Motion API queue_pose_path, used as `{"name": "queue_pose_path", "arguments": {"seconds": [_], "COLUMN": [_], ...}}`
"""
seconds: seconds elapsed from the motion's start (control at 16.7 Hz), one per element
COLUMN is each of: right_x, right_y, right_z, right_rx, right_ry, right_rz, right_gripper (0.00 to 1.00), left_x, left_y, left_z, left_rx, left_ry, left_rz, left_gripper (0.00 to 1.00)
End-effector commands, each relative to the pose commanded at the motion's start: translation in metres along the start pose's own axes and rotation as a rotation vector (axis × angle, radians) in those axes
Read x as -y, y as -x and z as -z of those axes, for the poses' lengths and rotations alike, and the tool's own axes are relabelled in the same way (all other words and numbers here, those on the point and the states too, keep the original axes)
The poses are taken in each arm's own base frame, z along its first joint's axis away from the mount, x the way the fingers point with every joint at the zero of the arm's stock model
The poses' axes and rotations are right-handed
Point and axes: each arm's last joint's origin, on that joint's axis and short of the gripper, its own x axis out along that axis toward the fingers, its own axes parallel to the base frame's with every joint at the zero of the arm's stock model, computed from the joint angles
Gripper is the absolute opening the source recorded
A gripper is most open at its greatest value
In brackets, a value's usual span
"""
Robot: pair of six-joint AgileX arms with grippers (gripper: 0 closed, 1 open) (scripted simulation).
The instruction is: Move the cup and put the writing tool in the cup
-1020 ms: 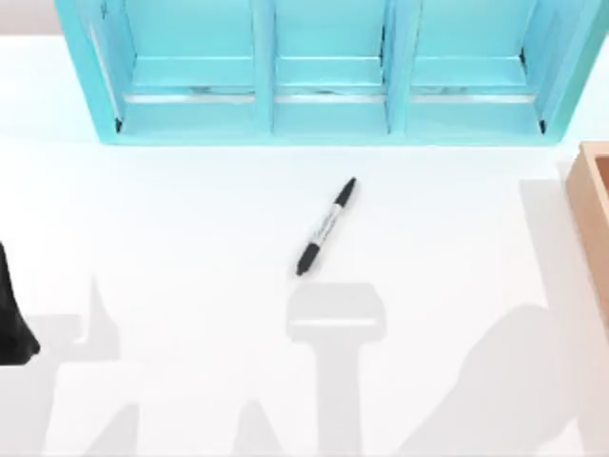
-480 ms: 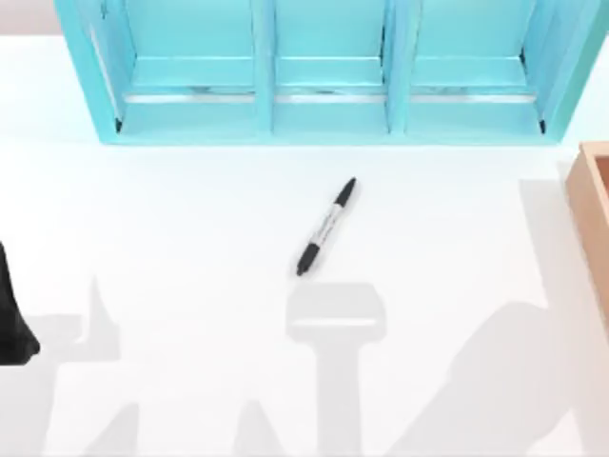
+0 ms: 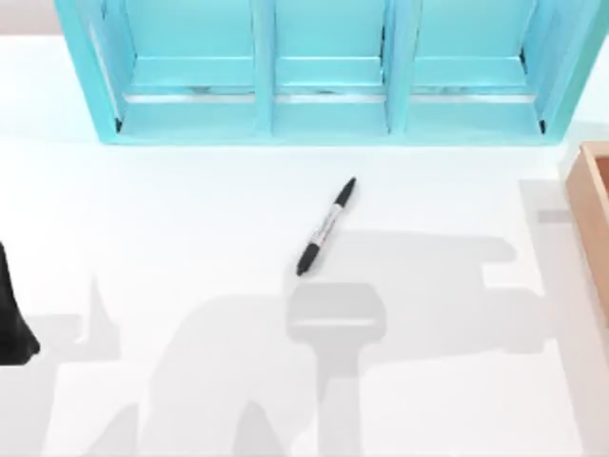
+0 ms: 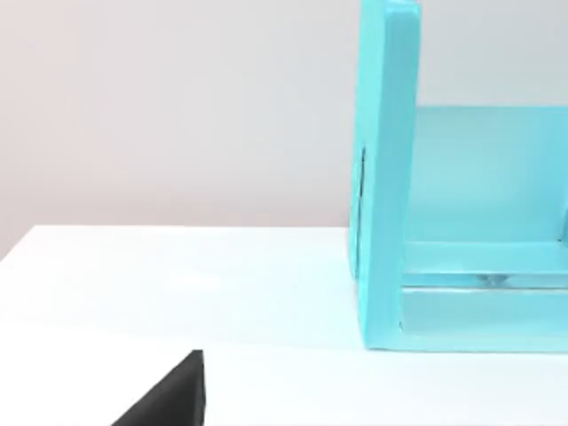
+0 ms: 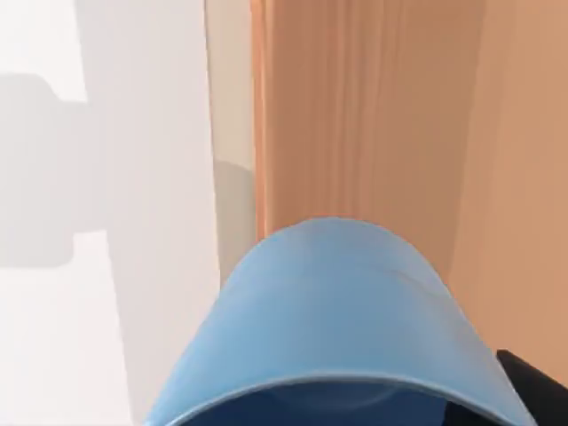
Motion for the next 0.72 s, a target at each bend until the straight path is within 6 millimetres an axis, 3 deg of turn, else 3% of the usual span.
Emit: {"name": "queue_pose_path", "arguments": {"seconds": [0.18, 0.3, 0.54, 0.72], "right_x": [-0.033, -0.041, -0.04, -0.064], "right_y": [0.037, 0.046, 0.043, 0.029], "right_z": [0.013, 0.018, 0.016, 0.009], "right_rx": [0.023, 0.036, 0.03, 0.046], "right_ry": [-0.008, -0.008, -0.011, 0.006], "right_rz": [0.002, 0.001, -0.001, -0.008], "right_gripper": [0.0, 0.0, 0.0, 0.0], "left_x": [0.0, 0.0, 0.0, 0.0], "left_y": [0.0, 0.0, 0.0, 0.0], "left_z": [0.0, 0.0, 0.0, 0.0], "left_rx": [0.0, 0.0, 0.0, 0.0], "left_ry": [0.0, 0.0, 0.0, 0.0], "left_rz": [0.0, 0.0, 0.0, 0.0], "left_gripper": [1.0, 1.0, 1.0, 1.0]}}
